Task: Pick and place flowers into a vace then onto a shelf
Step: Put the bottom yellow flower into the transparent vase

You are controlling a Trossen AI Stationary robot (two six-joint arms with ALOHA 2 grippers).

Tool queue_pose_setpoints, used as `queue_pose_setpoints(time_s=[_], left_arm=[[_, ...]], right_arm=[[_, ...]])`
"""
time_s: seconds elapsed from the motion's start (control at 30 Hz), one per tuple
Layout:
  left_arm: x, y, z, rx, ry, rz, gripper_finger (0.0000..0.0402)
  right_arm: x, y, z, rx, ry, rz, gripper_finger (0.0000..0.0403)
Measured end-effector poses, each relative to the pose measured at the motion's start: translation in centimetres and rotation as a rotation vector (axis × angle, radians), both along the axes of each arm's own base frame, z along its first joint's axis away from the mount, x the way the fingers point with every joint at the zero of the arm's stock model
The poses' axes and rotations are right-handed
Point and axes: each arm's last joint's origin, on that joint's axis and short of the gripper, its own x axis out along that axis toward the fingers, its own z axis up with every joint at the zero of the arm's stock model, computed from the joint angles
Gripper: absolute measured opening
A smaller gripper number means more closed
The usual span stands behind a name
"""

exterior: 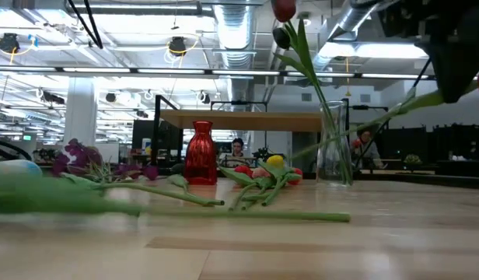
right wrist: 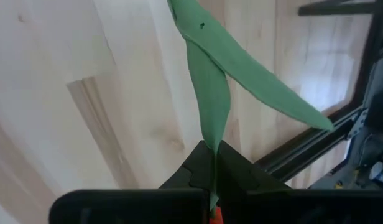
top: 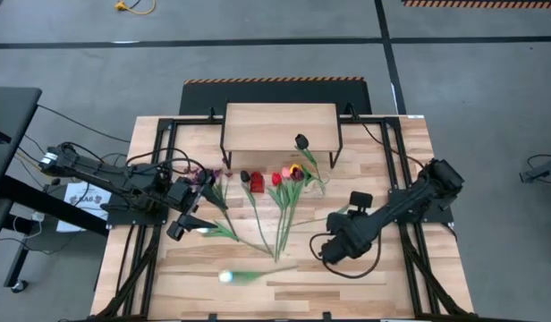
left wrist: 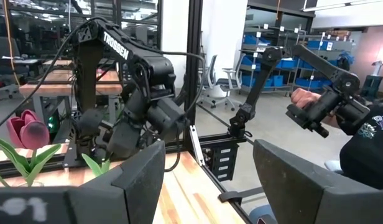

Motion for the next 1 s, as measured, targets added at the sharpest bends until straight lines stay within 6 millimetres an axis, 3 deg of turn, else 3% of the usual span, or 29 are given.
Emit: queue_pose_setpoints(time_s=[0.27,0.57,1.0], left_arm=[[0.3,-0.1,-0.3,-0.059,0.048,-0.005,0.0233],[2.9,-1.6,-2.1,-0.124,0.158,-0.090,0.0233],[8.8,-3.9,-3.7,-0.192,0.286,-0.075,0.0233]], right_arm=[[0.2,2.1,2.9,-0.025,-0.143,0.136,0.0000],[1.1,3.1,6.1,-0.039,-0.269,0.260,0.0000],[1.6,2.6,6.5,-0.041,-0.235,0.332,0.0000]])
